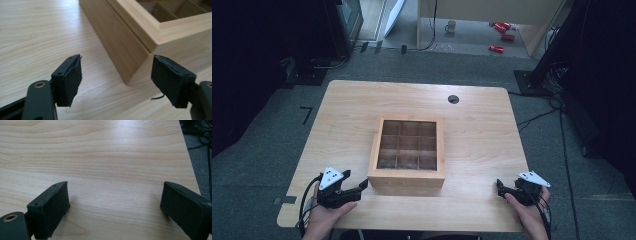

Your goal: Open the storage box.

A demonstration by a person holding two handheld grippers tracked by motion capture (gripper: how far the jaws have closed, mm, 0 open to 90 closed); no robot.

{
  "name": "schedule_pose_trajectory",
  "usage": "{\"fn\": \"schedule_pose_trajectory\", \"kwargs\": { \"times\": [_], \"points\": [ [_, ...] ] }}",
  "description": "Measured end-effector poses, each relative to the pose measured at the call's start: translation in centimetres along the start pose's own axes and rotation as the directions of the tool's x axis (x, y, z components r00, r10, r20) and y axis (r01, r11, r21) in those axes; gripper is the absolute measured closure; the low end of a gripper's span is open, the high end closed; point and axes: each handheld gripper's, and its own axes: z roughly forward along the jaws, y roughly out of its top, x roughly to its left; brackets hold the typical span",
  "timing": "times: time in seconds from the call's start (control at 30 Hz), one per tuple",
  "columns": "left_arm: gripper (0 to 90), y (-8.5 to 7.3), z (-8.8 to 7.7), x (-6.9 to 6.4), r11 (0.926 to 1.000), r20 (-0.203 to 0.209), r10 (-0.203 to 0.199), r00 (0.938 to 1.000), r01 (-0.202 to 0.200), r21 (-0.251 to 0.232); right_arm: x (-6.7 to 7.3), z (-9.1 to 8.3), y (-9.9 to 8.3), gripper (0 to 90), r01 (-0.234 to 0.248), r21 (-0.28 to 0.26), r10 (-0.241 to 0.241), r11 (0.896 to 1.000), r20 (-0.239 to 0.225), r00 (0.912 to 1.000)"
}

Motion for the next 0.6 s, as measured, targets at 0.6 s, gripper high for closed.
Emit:
{"fn": "schedule_pose_trajectory", "kwargs": {
  "times": [0.6],
  "points": [
    [63.3,0.0,0.3,-1.6,0.9989,0.123,0.047,0.9913,-0.046,-0.013,0.8,-0.1,0.4,8.2,0.014,0.014,-0.014,1.0,0.022,0.9997]
  ]
}}
